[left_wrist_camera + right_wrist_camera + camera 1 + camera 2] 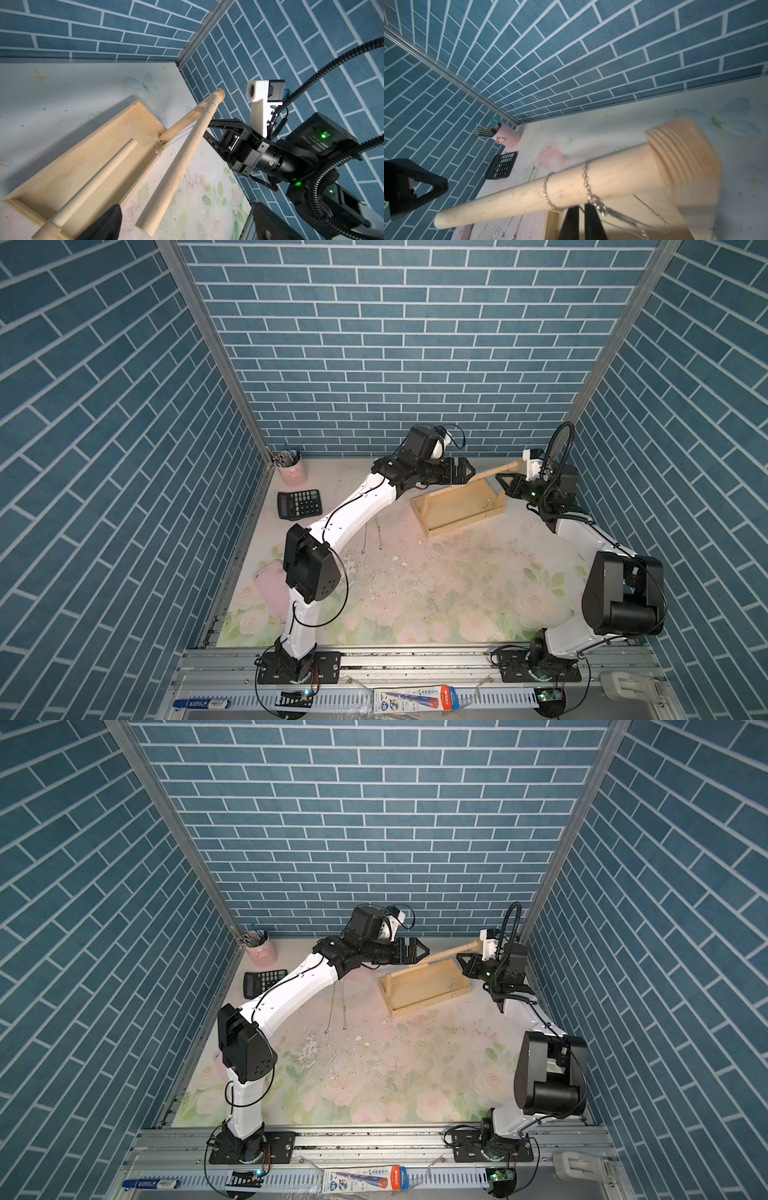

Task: Take the necklace off the jewelry display stand
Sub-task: Take off the necklace from the stand.

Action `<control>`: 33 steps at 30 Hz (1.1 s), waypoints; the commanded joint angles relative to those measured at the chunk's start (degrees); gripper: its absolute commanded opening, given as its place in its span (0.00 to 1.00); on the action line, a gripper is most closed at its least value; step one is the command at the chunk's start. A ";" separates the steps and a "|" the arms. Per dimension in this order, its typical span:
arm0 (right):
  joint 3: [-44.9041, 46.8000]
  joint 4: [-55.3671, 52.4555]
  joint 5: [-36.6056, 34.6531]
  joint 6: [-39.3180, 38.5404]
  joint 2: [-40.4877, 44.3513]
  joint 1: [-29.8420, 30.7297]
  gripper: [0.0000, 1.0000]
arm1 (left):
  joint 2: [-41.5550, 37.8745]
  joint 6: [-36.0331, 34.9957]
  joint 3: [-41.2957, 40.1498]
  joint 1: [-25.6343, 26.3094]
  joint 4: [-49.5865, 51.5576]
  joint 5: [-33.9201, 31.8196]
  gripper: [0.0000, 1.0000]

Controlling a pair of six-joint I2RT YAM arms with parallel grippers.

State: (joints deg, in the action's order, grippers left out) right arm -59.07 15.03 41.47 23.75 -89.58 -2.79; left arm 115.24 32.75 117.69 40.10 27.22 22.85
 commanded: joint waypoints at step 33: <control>-1.23 -5.79 0.12 -0.75 8.76 1.90 0.00 | -0.96 1.17 0.90 -0.97 5.64 -0.66 0.99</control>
State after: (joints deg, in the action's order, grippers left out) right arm -58.22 10.94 41.58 23.99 -83.22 -1.54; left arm 116.68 34.68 120.53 39.90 34.26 19.16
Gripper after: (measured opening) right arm 0.043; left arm 0.994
